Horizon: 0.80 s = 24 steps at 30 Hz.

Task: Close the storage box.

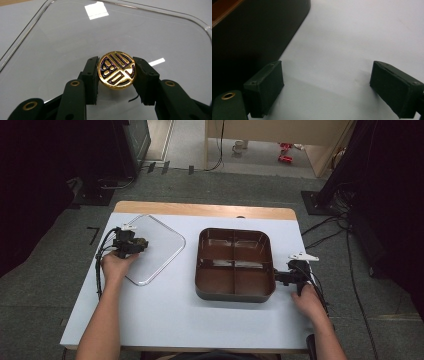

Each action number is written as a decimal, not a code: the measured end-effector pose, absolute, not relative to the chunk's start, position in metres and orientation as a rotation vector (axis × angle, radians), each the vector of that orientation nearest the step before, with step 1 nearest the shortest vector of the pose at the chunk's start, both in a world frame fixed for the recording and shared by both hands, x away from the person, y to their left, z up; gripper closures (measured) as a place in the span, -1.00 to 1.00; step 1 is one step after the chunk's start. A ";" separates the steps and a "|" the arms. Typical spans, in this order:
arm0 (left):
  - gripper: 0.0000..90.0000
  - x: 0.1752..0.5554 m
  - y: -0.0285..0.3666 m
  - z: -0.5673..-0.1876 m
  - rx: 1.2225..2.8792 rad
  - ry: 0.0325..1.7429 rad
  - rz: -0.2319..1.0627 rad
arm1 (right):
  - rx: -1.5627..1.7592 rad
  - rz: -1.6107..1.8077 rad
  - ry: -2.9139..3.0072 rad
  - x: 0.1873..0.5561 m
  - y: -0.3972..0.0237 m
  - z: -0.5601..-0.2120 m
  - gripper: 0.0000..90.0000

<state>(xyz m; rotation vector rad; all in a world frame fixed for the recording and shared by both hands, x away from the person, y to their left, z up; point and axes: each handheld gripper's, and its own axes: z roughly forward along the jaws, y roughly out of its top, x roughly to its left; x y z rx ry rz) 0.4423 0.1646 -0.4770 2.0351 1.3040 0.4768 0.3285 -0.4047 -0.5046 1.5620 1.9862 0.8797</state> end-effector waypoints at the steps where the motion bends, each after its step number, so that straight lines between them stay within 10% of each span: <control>1: 0.31 0.442 0.165 -0.477 2.034 1.304 0.475 | 1.562 0.880 1.986 0.329 -0.405 -0.505 -0.76; 24: 0.32 0.431 0.161 -0.447 2.043 1.244 0.444 | 1.562 0.880 1.986 0.329 -0.405 -0.505 -0.76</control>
